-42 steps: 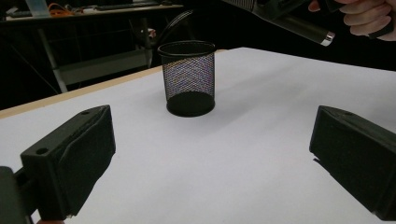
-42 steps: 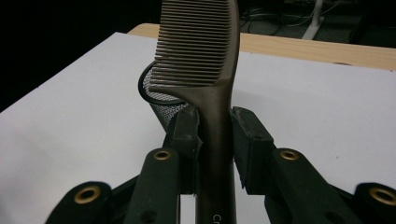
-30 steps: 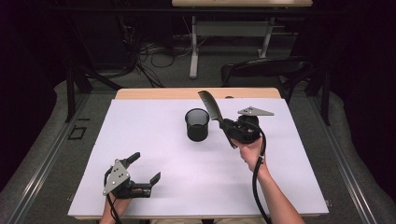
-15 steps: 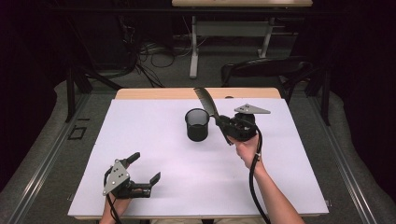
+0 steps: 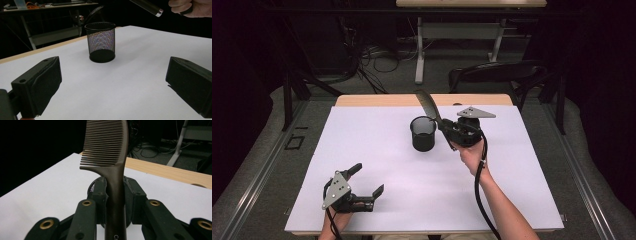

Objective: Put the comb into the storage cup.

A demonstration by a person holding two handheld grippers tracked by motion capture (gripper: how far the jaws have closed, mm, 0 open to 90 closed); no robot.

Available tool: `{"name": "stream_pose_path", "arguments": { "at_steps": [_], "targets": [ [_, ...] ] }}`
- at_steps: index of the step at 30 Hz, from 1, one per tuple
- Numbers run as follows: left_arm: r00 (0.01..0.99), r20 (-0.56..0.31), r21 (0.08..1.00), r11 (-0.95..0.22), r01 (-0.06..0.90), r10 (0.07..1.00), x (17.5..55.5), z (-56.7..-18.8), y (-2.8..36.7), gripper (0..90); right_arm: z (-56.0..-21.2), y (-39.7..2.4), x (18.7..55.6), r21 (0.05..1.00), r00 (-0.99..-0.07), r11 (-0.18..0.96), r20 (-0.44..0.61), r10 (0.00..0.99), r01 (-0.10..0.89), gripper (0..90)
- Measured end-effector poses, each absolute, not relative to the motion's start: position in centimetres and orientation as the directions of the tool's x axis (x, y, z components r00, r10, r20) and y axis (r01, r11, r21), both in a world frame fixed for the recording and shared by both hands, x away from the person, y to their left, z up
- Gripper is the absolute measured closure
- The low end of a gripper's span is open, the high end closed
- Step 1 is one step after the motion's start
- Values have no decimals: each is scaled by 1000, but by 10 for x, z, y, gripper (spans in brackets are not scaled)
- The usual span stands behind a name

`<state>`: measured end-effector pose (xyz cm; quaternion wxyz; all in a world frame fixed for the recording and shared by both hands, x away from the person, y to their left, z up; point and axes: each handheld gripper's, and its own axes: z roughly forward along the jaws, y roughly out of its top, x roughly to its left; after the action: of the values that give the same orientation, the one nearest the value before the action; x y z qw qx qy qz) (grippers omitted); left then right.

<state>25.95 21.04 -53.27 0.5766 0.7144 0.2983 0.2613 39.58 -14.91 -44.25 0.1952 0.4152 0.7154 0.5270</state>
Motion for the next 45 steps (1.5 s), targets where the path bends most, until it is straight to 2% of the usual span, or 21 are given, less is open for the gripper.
{"name": "stream_pose_path", "arguments": {
  "at_steps": [45],
  "targets": [
    [687, 30, 980, -157, 123, 726, 259, -533, 210, 6, -437, -120, 421, 944, -620, 136, 86, 780, 301, 728]
  ]
}}
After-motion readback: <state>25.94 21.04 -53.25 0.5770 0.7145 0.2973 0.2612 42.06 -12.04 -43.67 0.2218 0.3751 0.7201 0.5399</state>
